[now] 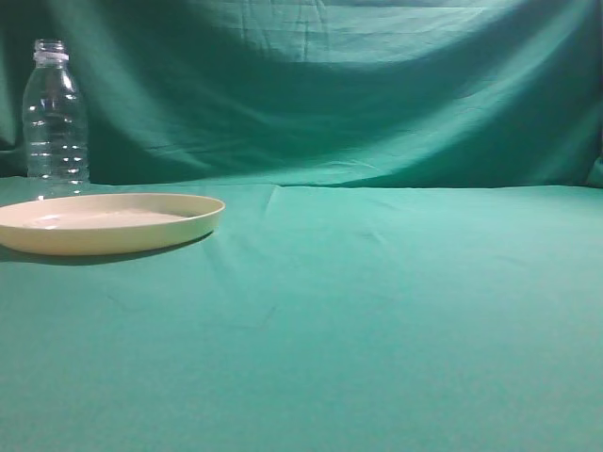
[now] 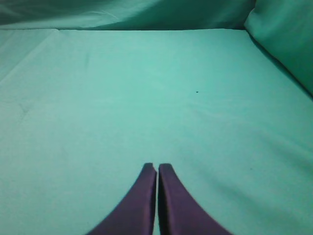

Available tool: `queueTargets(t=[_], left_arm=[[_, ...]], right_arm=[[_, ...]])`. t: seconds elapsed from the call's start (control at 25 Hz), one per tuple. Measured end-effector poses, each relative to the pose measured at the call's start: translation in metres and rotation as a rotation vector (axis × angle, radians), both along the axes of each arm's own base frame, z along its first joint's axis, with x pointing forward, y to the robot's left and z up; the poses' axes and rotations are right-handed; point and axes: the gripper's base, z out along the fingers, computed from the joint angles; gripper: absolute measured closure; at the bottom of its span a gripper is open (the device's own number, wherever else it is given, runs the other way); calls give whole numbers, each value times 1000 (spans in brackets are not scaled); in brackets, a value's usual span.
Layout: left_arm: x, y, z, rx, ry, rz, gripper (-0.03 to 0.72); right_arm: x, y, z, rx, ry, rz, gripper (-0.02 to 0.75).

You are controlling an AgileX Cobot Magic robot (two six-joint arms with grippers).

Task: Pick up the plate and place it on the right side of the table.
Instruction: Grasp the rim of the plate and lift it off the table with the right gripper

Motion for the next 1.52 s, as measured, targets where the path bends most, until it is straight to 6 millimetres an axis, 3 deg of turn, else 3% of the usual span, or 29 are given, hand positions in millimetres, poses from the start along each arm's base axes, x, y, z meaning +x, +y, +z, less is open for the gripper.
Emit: queueTargets(t=[0.84, 1.24, 1.4, 1.52], left_arm=[[0, 0, 0, 0, 0, 0, 688], [0, 0, 0, 0, 0, 0, 688], [0, 0, 0, 0, 0, 0, 688], [0, 0, 0, 0, 0, 0, 688]], right_arm=[[1, -1, 3, -29, -38, 1, 738], [0, 5, 55, 107, -603, 60, 738], [3, 4, 65, 260, -476, 29, 738], [12, 3, 81, 269, -301, -18, 738]])
